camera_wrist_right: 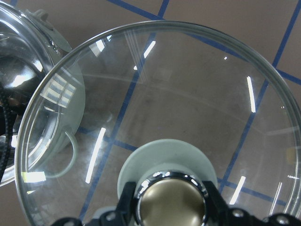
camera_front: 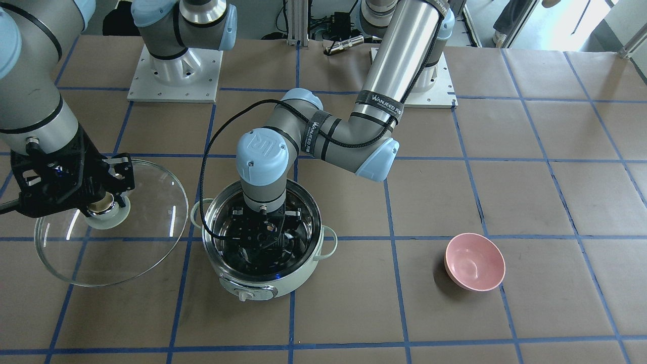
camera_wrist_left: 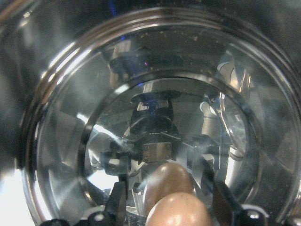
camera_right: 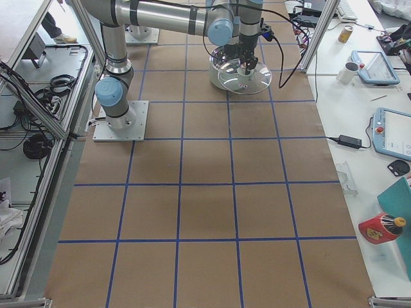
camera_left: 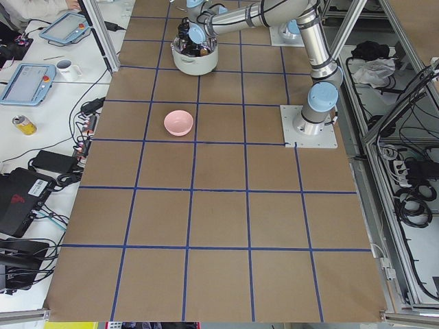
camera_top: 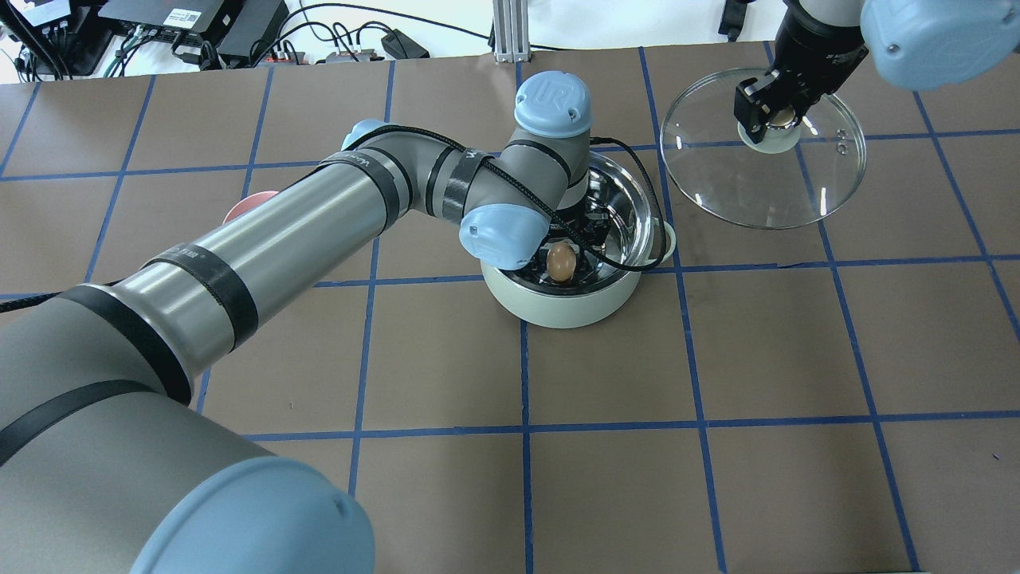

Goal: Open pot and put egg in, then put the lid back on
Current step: 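Lower the egg into the pot and open the left gripper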

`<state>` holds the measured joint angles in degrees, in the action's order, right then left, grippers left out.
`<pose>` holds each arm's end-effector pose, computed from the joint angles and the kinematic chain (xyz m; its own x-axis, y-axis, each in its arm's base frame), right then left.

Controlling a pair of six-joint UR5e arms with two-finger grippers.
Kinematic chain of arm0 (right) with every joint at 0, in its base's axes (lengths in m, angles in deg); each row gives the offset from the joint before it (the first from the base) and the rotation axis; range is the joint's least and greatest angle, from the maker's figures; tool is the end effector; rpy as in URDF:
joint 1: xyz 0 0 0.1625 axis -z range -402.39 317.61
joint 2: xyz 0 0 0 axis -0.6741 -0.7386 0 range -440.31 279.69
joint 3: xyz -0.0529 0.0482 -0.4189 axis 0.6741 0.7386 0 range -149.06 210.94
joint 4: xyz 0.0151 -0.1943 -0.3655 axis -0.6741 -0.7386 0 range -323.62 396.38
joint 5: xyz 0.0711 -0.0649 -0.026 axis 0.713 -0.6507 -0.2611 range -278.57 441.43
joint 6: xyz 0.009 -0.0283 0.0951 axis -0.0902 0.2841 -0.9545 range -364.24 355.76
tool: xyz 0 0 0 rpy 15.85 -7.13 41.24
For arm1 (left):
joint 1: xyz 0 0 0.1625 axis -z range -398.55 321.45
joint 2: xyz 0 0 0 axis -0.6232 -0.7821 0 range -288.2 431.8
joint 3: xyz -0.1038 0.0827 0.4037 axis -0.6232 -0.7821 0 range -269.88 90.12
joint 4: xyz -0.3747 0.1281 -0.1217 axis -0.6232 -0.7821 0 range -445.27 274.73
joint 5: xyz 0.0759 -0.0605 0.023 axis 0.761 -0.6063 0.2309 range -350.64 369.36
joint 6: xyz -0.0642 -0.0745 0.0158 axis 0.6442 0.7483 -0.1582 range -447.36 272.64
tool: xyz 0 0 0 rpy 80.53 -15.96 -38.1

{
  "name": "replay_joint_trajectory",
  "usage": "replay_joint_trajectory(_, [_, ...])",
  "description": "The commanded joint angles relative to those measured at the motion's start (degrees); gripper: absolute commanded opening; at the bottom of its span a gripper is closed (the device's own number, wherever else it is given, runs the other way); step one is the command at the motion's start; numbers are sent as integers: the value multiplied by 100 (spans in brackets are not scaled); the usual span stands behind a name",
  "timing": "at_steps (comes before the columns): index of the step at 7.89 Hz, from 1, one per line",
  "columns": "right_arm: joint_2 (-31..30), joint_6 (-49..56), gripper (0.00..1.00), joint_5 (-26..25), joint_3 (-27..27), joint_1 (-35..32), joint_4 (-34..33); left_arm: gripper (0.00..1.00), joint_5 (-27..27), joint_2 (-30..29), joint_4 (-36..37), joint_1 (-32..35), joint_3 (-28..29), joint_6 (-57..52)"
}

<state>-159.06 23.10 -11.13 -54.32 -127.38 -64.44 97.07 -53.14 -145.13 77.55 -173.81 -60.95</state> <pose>0.0779 -0.5885 0.4431 -0.9237 -0.3758 0.0741 -0.3796 0.9240 -0.0464 -0.4264 -0.5581 0.2241 -0.9989 -0.0049 0.0456 -0.0050 1.0000 -0.0021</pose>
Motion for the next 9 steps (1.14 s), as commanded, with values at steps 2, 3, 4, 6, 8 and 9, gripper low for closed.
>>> replay_joint_trajectory(2, [0, 0, 0, -8, 0, 0, -8, 74, 9, 206, -16, 0, 51, -13])
replay_joint_trajectory(3, [0, 0, 0, -8, 0, 0, 1, 74, 9, 277, -25, 0, 52, -56])
replay_joint_trajectory(4, [0, 0, 0, 1, 0, 0, -8, 74, 9, 338, -34, 0, 60, -65])
replay_joint_trajectory(6, [0, 0, 0, -8, 0, 0, -8, 75, 200, 392, -51, 0, 52, -48])
replay_joint_trajectory(8, [0, -35, 0, -8, 0, 0, -25, 75, 273, 322, -87, 0, 8, -39])
replay_joint_trajectory(9, [0, -53, 0, -8, 0, 9, -26, 76, 264, 321, -78, 9, -1, -48])
